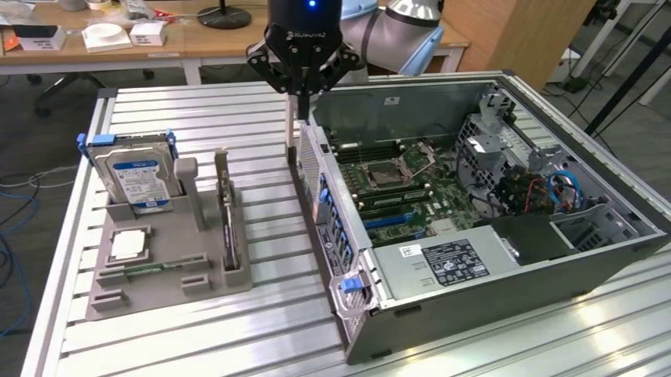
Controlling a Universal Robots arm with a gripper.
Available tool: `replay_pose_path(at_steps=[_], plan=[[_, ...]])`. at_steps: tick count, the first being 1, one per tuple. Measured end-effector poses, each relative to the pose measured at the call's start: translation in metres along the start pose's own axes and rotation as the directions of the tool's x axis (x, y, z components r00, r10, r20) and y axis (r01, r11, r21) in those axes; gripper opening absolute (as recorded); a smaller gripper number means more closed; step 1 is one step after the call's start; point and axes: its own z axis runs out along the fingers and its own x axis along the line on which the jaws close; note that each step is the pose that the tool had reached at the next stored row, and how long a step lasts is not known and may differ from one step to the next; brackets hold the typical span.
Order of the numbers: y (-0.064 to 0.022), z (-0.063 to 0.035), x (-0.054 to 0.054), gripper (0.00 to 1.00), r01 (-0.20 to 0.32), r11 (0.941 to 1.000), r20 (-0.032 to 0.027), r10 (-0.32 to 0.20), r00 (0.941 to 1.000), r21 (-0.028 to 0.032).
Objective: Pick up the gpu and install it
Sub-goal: 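Reach for the gpu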
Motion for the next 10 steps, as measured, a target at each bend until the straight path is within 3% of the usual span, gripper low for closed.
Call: replay_pose_path(at_steps=[10], plan=[[-0.0007, -0.0002, 0.0099, 0.11, 0.000, 1.0000, -0.0001, 0.000, 1.0000, 0.0001]])
